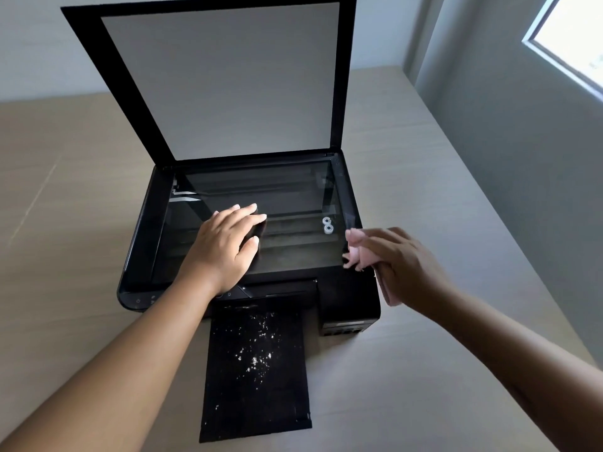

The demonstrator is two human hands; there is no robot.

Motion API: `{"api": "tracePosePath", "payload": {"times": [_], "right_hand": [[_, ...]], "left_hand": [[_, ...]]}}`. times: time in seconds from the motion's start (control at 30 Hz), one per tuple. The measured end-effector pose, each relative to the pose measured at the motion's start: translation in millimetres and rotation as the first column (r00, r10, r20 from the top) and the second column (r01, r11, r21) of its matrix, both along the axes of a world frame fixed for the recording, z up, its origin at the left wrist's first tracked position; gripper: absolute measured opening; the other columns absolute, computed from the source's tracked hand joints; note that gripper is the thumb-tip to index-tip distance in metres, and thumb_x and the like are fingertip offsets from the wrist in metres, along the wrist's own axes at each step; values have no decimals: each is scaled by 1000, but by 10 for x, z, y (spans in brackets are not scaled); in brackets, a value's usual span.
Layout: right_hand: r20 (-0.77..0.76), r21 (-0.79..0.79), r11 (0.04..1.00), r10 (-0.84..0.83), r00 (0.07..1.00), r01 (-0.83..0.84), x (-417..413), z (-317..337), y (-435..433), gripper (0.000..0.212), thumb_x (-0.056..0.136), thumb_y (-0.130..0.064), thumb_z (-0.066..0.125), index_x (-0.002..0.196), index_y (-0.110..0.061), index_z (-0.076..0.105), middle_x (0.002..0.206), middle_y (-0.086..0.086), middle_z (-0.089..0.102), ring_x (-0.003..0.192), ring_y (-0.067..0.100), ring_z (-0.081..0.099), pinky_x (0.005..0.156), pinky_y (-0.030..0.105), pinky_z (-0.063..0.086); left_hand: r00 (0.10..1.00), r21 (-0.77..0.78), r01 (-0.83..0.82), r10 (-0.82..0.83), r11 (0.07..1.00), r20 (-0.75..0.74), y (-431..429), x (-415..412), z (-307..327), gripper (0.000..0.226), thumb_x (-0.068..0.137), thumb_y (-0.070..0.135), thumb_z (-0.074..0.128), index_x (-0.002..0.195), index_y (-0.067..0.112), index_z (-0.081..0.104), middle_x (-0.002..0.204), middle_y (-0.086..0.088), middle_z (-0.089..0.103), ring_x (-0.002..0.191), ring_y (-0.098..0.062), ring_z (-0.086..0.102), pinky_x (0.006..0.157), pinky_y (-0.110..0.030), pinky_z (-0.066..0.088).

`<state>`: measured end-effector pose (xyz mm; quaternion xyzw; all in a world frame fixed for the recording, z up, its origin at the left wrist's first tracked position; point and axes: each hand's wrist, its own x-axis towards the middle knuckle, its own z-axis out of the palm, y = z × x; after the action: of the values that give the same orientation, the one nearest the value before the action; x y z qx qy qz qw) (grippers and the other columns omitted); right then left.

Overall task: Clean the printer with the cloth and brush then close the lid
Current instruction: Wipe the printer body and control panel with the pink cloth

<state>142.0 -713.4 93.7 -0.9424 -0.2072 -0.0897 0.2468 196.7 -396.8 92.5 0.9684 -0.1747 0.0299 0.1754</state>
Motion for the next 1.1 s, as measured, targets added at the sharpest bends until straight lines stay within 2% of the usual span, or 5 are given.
{"api": "tracePosePath", "payload": {"times": [0.27,0.4,0.67,0.9,1.1], "right_hand": [[-87,201,979,35,996,-17,-83,199,-42,33,79,-18,40,95,-24,68,93,-5,64,81,16,50,72,24,40],[-48,153,976,-152,987,158,551,110,134,35,87,-16,45,113,-18,68,117,0,68,94,27,56,73,28,35],[-112,165,980,-90,990,108,247,-145,252,37,94,-21,53,130,-26,58,135,-8,58,112,23,56,94,32,42],[0,217,976,-19,1000,18,-36,106,190,33,85,-8,61,104,-34,66,109,-23,57,91,-15,47,79,8,32],[-48,-58,992,-119,992,116,618,76,354,29,97,-37,49,126,-38,56,143,-16,48,103,30,52,86,42,47]], "left_hand": [[1000,1,6,-6,1000,-1,-2,0,-3,51,87,40,29,134,32,46,150,9,38,141,-15,25,117,-39,13],[1000,7,1,-1,1000,-11,0,1,-8,49,88,38,32,134,33,46,150,9,37,142,-15,24,117,-39,13],[1000,5,1,-1,1000,-7,6,-3,0,51,86,43,30,133,34,47,149,10,38,141,-14,25,117,-40,15],[1000,5,2,-2,1000,2,3,-1,-3,52,85,44,29,133,34,47,149,10,38,141,-14,26,117,-39,15],[1000,15,3,-3,1000,-2,4,-15,-10,47,88,41,34,133,35,45,150,11,37,142,-13,24,118,-39,14]]}}
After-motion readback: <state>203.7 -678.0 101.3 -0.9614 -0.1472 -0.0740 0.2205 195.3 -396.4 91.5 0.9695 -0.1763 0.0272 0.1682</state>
